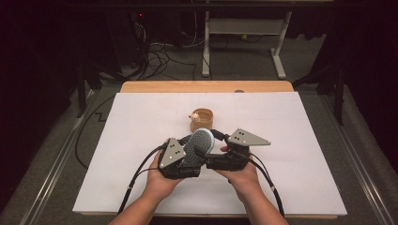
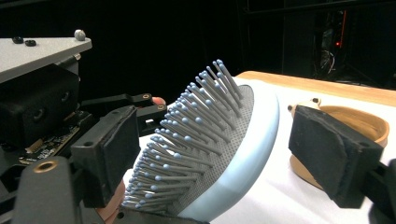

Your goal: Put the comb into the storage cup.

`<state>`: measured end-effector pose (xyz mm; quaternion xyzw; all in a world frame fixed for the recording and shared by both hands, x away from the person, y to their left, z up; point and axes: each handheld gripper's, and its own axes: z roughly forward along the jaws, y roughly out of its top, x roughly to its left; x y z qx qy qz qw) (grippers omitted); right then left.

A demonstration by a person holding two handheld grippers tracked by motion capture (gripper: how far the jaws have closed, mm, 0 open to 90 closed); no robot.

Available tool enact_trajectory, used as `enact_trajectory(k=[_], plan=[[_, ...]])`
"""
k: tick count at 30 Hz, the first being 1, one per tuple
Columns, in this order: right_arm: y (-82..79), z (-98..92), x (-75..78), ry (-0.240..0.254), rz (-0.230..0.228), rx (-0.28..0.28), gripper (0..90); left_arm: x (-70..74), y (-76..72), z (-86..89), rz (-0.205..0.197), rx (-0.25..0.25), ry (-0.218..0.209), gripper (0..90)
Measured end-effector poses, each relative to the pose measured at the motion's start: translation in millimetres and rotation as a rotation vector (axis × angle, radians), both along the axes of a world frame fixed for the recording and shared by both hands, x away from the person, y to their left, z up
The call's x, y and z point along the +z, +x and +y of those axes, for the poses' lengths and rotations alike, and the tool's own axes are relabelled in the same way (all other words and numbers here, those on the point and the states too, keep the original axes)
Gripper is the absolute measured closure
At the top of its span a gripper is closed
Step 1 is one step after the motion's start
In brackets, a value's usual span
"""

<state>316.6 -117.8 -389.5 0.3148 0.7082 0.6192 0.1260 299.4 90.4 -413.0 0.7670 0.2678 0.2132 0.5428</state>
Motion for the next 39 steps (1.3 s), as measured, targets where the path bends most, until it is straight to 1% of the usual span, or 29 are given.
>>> enact_trajectory(k=[4,12,15,19,24,28,32,34,39], plan=[[1.2,1.2,-0.7,0.008,0.001,0.004,21.0,0.0,-0.3,-0.5,-0.002,-0.003,0.001,20.1],[2.2,3.5,-2.5,0.026,0.023,0.019,25.9,0.6,-0.3,0.4,-0.003,-0.003,0.007,20.1],[3.6,2.9,-3.0,0.041,0.051,0.021,27.1,1.2,-0.7,0.8,-0.005,-0.003,0.006,20.1],[4.4,3.4,-3.8,0.054,0.072,0.028,30.2,1.6,-0.9,1.2,-0.009,0.000,0.004,20.1],[5.3,3.6,-4.5,0.063,0.087,0.037,32.3,1.8,-1.2,1.0,-0.011,0.002,0.006,20.1],[5.2,3.3,-4.5,0.070,0.099,0.051,37.5,1.4,-1.1,0.4,-0.009,0.001,0.007,20.1],[6.2,2.2,-4.1,0.080,0.112,0.052,38.1,1.2,-1.4,0.1,-0.010,0.002,0.011,20.1],[6.4,1.5,-3.7,0.088,0.119,0.047,38.0,1.0,-1.7,-0.8,-0.010,0.002,0.005,20.1],[7.0,1.4,-4.1,0.090,0.132,0.052,39.4,0.8,-1.8,-1.3,-0.008,0.001,0.008,20.1]])
